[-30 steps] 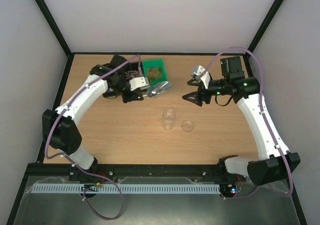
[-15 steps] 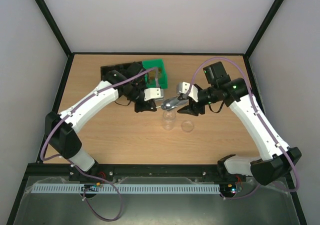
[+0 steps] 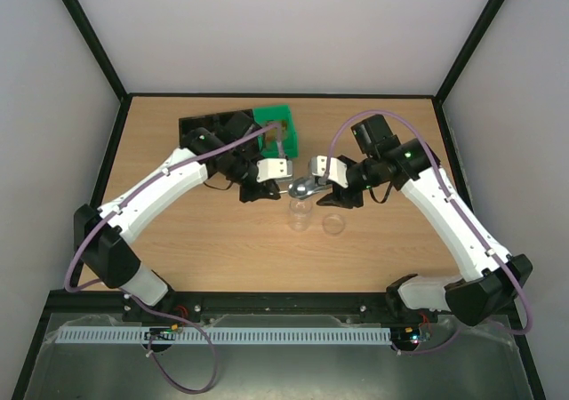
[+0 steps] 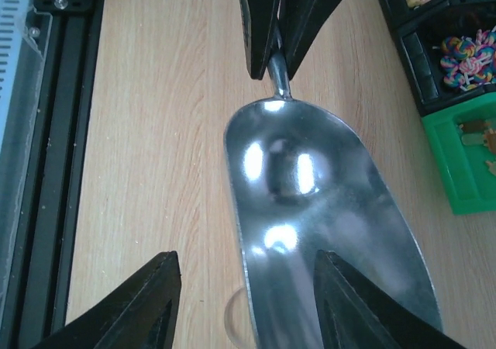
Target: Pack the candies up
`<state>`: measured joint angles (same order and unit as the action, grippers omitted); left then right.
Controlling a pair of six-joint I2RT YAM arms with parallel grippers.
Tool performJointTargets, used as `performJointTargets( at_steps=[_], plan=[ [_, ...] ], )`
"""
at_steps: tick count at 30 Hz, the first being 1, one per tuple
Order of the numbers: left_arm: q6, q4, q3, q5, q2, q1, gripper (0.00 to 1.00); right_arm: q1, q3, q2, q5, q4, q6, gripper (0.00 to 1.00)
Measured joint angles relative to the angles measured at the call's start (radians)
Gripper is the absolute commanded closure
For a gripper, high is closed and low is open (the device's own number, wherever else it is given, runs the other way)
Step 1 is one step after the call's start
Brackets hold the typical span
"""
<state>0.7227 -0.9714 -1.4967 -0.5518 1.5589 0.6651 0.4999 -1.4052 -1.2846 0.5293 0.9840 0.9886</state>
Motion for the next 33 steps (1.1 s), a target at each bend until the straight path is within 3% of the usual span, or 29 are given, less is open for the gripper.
performJointTargets(
  at_steps=[6, 11, 15, 18, 19, 33],
  plan=[
    [0.006, 0.003, 0.009, 0.008, -0.004, 0.015, 0.98, 0.010, 0.000, -0.012, -0.031, 0.019, 0.024, 0.70],
    [0.010, 0.006, 0.012, 0.006, -0.004, 0.015, 0.98, 0.017, 0.000, -0.013, -0.046, 0.032, 0.037, 0.98],
    [0.038, 0.015, 0.016, -0.003, -0.005, 0.015, 0.94, 0.032, 0.002, -0.013, -0.048, 0.068, 0.074, 0.99],
    [0.037, 0.019, 0.021, -0.013, -0.006, 0.015, 0.62, 0.032, 0.002, -0.013, -0.048, 0.072, 0.080, 0.99],
    [0.032, 0.028, 0.025, -0.021, -0.007, 0.014, 0.56, 0.032, 0.002, -0.013, -0.043, 0.074, 0.072, 0.99],
    [-0.037, 0.226, 0.247, -0.373, -0.157, -0.170, 0.59, 0.032, 0.003, 0.017, -0.016, 0.045, 0.002, 0.99]
  ],
)
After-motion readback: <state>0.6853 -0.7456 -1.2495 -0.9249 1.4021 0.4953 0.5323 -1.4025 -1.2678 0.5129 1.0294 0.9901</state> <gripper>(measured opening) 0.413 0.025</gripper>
